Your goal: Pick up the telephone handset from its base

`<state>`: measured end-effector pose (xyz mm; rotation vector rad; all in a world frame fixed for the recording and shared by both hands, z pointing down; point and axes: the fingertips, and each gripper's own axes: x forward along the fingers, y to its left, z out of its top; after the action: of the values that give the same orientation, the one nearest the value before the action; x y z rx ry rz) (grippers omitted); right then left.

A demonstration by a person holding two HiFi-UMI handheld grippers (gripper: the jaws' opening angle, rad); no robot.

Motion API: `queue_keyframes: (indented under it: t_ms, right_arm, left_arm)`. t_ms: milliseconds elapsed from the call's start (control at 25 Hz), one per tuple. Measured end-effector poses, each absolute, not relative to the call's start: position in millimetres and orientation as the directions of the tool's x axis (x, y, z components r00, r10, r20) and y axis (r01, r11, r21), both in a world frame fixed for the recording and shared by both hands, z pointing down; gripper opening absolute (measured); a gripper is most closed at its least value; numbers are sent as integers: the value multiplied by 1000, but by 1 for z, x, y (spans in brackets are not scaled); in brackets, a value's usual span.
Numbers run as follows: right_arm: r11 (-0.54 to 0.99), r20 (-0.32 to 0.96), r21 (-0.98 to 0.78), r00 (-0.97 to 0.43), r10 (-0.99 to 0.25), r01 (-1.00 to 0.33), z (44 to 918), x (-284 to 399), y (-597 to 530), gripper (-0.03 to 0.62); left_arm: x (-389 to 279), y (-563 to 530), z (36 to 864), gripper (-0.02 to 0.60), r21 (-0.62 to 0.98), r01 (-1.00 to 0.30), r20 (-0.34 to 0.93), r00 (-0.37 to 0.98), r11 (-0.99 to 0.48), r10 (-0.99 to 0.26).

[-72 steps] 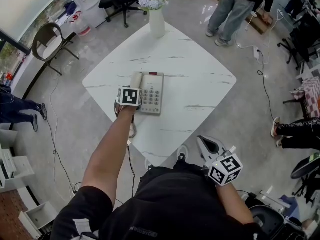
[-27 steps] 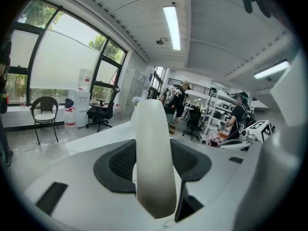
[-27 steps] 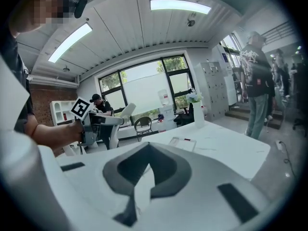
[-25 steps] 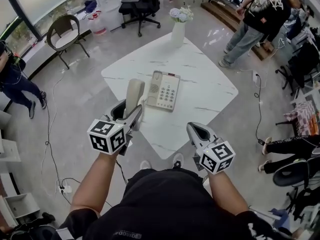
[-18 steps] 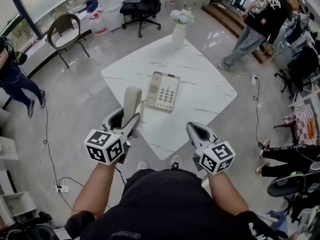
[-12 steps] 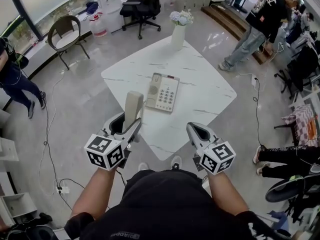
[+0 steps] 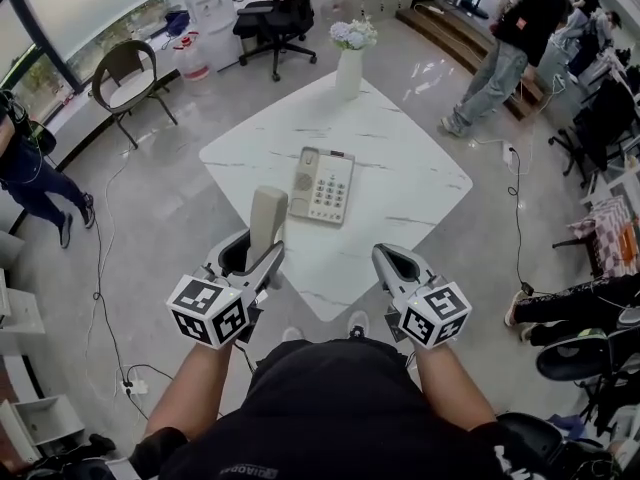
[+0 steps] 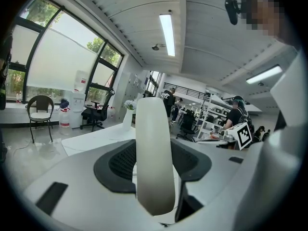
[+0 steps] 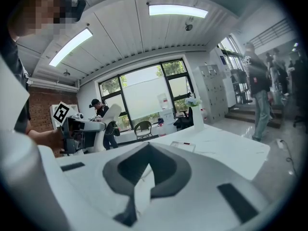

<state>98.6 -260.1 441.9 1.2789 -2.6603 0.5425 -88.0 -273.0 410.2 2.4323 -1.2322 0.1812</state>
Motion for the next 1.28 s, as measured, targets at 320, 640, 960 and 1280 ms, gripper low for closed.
queue_keyframes:
  t_ms: [320,640,960,1280]
  right_arm:
    - [564,274,-258,-619,-736,-784,444,101,-261,0]
    - [565,271,-260,-621,-736,-783,443,99,-265,-1]
    - [570,270,-259,-625,-732,-780,444,100,-265,0]
    - [568,271,-265,-626,-732,-779,446,101,-261,-1]
  left_arm:
    - [-87,-278,408,219,293,-796,288,601,-529,-745]
    - [-88,-279,408,219,290,-799,289,598,-527,-748]
    - [-86,-278,407,219,282,-801,289,596,-528,-749]
    - [-85,-275,409,219,279,-802,295,594,-528,-748]
